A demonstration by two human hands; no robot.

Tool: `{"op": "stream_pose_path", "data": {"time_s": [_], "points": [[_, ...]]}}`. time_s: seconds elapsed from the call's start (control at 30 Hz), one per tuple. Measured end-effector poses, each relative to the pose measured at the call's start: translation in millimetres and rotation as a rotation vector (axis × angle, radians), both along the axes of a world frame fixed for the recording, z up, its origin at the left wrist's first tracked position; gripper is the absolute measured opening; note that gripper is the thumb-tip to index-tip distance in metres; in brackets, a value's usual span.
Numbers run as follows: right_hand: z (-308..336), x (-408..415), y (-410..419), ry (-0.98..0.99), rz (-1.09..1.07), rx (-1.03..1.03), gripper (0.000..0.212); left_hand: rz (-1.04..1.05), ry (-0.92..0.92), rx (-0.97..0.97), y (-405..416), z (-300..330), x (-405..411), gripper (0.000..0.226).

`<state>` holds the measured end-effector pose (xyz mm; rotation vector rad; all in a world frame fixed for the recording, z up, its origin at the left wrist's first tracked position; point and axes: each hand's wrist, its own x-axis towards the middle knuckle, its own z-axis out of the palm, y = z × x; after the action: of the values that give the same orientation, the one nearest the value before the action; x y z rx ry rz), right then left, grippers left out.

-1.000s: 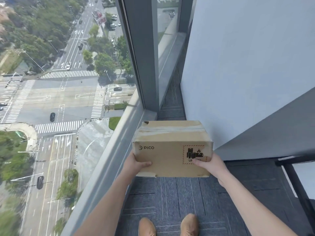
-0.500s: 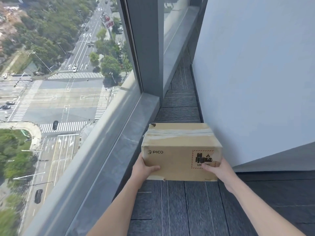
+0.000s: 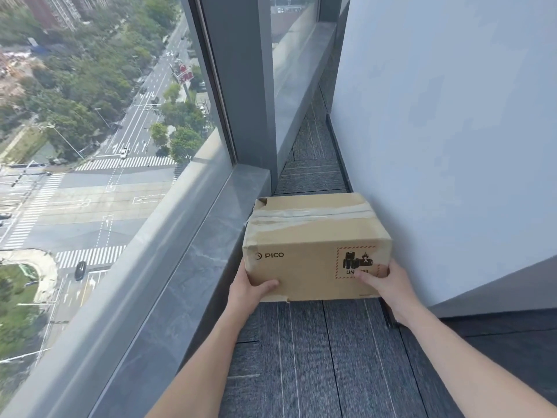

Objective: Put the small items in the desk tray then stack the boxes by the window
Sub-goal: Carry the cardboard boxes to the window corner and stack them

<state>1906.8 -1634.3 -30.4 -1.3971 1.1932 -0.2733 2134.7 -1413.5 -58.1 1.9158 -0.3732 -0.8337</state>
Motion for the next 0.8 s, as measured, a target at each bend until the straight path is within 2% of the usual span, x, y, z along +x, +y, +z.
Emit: {"op": "stream_pose_path", "data": {"time_s": [0.27, 0.4, 0.63, 0.8], "points": [[-14, 14, -13, 0.072, 0.003, -0.079, 0.057, 0.009, -0.021, 0.055, -20, -9, 7, 0.077], [-37, 16, -18, 0.135, -0.044, -0.061, 0.057, 0.023, -0.030, 0.101, -32, -26, 11, 0.077], [-72, 17, -21, 0.141, -0.097, 0.032, 0.057, 0.073, -0.014, 0.230, -35, -60, 8, 0.059], [-86, 19, -23, 0.157, -0.106, 0.076, 0.051, 0.080, 0.026, 0.281, -38, -68, 3, 0.056]]}}
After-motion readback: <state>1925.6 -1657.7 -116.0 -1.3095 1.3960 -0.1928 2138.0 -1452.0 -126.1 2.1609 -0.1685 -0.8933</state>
